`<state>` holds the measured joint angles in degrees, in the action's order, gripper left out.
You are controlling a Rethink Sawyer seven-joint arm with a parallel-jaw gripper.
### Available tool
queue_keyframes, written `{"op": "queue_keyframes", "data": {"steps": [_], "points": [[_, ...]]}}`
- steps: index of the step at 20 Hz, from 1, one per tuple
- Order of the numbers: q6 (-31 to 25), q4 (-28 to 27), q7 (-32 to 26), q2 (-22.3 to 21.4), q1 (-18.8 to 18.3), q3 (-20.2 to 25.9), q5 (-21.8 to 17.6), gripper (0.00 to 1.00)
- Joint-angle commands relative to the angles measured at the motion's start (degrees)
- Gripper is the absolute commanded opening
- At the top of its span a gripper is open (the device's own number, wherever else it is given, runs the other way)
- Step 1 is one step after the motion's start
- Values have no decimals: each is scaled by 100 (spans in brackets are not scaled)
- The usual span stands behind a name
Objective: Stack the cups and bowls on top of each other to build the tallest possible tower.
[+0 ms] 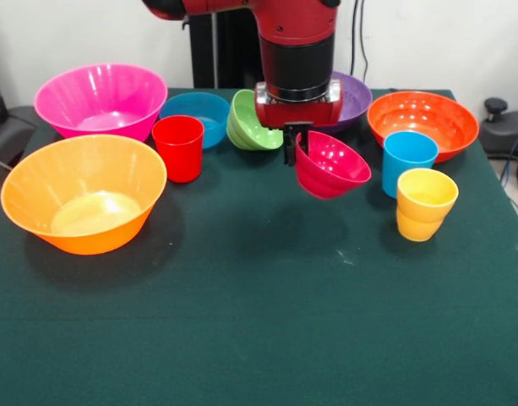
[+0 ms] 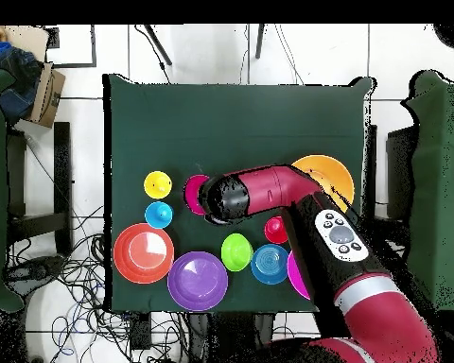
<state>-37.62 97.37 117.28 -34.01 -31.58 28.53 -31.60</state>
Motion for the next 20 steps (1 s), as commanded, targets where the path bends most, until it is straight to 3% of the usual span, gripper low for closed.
{"op": "queue_keyframes", "data": {"steps": [1, 20], "points": [[-297, -86, 34, -198, 450, -423, -353, 0], [-140, -408, -285, -8, 430, -608, -347, 0]]}}
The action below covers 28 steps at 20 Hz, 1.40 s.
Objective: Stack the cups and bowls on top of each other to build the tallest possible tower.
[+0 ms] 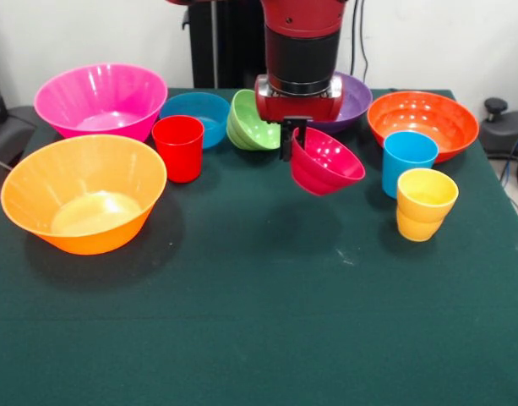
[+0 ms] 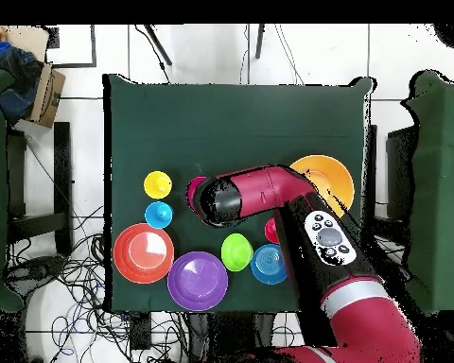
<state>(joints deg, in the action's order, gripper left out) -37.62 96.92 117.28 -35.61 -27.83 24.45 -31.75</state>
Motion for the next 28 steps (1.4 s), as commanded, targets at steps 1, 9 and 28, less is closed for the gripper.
{"op": "queue_keyframes", "data": {"steps": [1, 9, 28], "points": [[-89, -360, -311, 177, 32, -198, -353, 0], [-151, -495, -619, 353, -156, -81, -351, 0], [-448, -914, -1082, 614, -396, 96, -341, 0]]}}
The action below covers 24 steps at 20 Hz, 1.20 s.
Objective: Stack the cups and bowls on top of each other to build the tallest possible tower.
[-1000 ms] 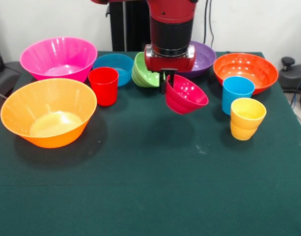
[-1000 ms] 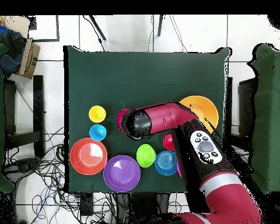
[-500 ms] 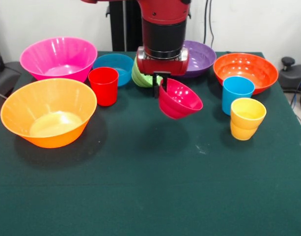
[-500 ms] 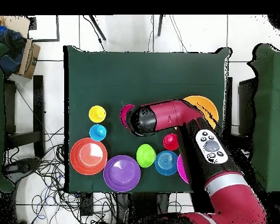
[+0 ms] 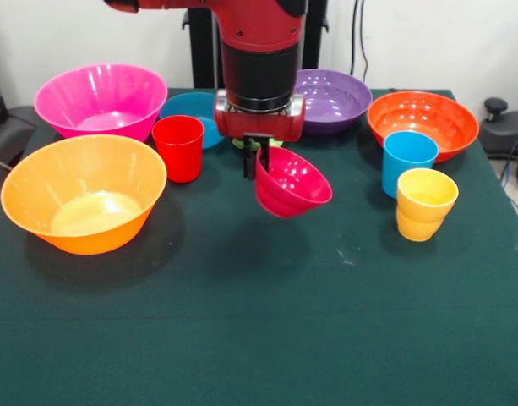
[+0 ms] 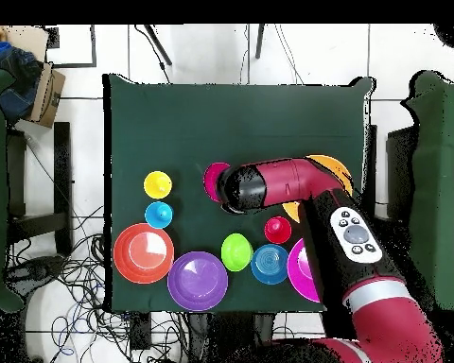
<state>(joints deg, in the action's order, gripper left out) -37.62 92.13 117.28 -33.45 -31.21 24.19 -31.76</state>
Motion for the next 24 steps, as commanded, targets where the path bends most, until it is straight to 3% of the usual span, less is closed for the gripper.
{"op": "queue_keyframes", "data": {"steps": [1, 24], "points": [[-445, -424, -1077, 395, -62, 121, -341, 0], [-786, -568, -1214, 363, -57, 201, -216, 0]]}}
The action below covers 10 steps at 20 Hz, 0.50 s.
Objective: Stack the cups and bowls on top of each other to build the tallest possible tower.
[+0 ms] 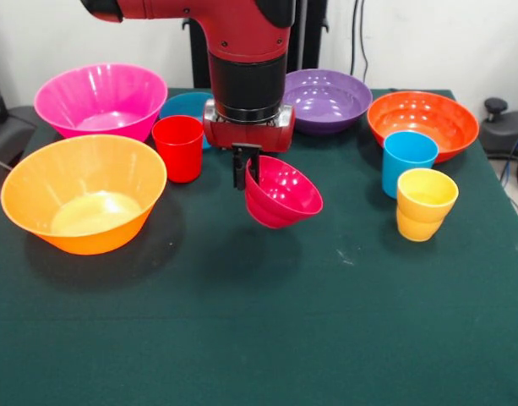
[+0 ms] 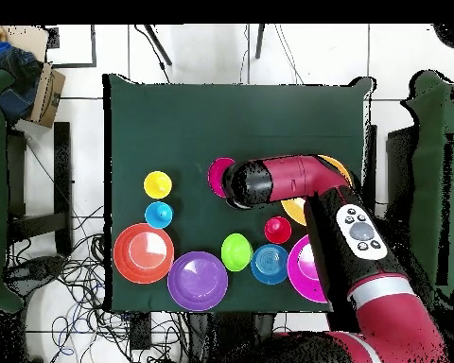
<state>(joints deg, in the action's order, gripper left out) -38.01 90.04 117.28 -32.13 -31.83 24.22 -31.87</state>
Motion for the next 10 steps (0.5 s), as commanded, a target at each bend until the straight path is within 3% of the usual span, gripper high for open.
{"op": "queue_keyframes", "data": {"steps": [1, 10], "points": [[-779, -383, -1225, 243, 4, 203, -197, 0], [-890, -521, -1302, 305, -9, 250, -227, 0]]}}
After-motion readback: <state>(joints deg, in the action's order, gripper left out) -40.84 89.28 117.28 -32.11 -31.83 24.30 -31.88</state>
